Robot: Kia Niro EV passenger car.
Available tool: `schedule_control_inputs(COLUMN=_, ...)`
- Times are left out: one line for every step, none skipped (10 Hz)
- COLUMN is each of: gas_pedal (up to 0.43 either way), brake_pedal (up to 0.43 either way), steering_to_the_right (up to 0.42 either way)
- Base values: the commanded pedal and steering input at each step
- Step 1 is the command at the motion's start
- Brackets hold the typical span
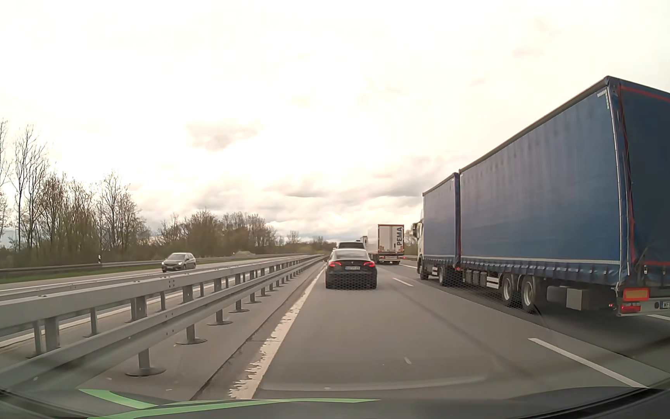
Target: Follow the waypoints while adhering to traffic rules and regulations
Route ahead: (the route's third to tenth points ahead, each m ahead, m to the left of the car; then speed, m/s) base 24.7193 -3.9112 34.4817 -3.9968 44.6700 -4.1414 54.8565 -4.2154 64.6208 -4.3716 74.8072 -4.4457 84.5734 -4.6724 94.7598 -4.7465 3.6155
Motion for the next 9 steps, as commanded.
schedule_control_inputs(gas_pedal=0.059, brake_pedal=0.000, steering_to_the_right=0.004)
schedule_control_inputs(gas_pedal=0.059, brake_pedal=0.000, steering_to_the_right=0.004)
schedule_control_inputs(gas_pedal=0.059, brake_pedal=0.000, steering_to_the_right=0.004)
schedule_control_inputs(gas_pedal=0.059, brake_pedal=0.000, steering_to_the_right=0.004)
schedule_control_inputs(gas_pedal=0.059, brake_pedal=0.000, steering_to_the_right=0.004)
schedule_control_inputs(gas_pedal=0.059, brake_pedal=0.000, steering_to_the_right=0.004)
schedule_control_inputs(gas_pedal=0.059, brake_pedal=0.000, steering_to_the_right=0.004)
schedule_control_inputs(gas_pedal=0.059, brake_pedal=0.000, steering_to_the_right=0.004)
schedule_control_inputs(gas_pedal=0.059, brake_pedal=0.000, steering_to_the_right=0.004)
